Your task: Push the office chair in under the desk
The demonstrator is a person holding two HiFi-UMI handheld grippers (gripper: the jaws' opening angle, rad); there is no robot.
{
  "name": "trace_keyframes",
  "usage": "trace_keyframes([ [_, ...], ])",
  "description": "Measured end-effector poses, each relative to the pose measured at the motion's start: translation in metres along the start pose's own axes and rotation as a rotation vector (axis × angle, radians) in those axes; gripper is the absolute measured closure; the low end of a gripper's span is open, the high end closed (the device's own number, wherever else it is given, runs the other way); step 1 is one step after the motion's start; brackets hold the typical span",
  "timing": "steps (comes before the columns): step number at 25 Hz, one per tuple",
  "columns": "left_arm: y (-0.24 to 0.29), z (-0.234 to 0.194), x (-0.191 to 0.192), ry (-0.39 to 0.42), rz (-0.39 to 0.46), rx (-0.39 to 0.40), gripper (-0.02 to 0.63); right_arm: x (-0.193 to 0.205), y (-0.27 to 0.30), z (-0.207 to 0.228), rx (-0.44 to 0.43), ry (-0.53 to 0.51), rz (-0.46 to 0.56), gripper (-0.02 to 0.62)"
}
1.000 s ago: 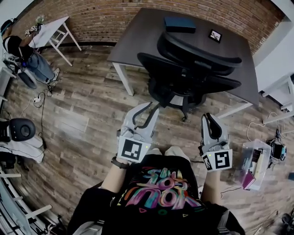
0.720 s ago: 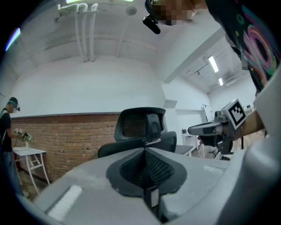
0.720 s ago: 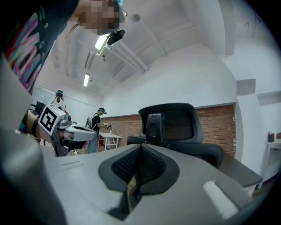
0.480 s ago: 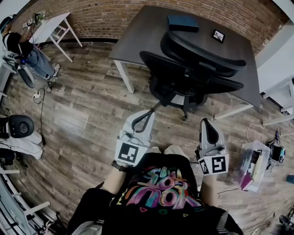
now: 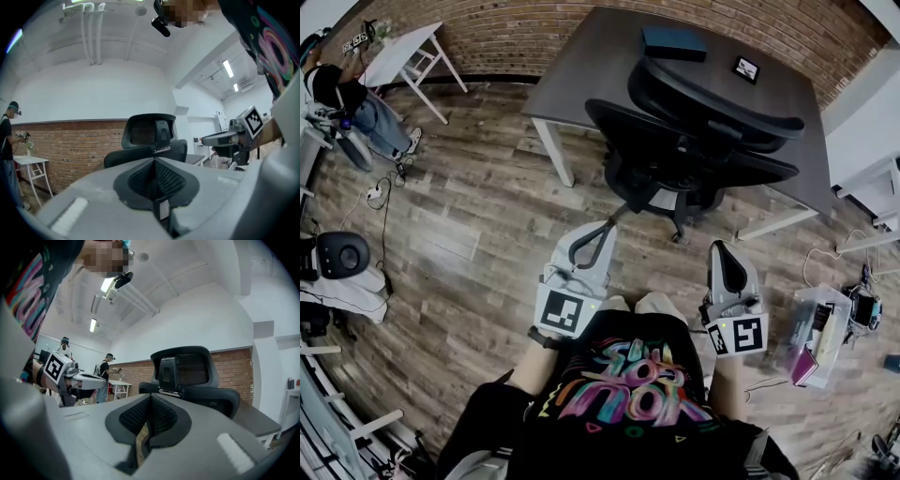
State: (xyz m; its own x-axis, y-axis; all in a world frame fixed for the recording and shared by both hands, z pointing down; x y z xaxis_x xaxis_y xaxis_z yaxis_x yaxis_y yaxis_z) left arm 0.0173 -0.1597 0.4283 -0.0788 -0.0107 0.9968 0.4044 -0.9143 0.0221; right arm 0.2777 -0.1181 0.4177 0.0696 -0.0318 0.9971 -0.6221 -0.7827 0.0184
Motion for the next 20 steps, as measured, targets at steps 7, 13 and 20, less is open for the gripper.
trace_keyframes([
  [7, 0.0016, 0.0013, 0.0004, 0.007, 0.006, 0.014, 0.604, 0.0011, -0.0005, 0.0018, 0.005, -0.001, -0.011, 0.597],
  [13, -0.0004, -0.0016, 0.0006, 0.003, 0.005, 0.008, 0.604, -0.0002, -0.0006, 0.0003, 0.011, -0.009, -0.012, 0.597],
  [20, -0.0012, -0.005, 0.0019, 0.022, 0.015, 0.003, 0.604, 0.0032, -0.0017, -0.0021, 0.002, 0.0, -0.012, 0.598],
])
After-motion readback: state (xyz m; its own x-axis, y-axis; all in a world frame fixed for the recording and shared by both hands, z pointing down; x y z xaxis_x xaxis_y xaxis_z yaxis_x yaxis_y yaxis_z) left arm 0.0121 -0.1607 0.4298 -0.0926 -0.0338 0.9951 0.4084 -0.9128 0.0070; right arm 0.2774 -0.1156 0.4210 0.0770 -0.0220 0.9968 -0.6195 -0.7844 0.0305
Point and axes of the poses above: the fingertips, and each gripper's own axes: y forward along the fingers, z to its right, x out of its underside, the point moved 8 cm from there along -y, backward along the fingers, and after that the axes turned 14 degrees about -x, right-handed, at the moved point
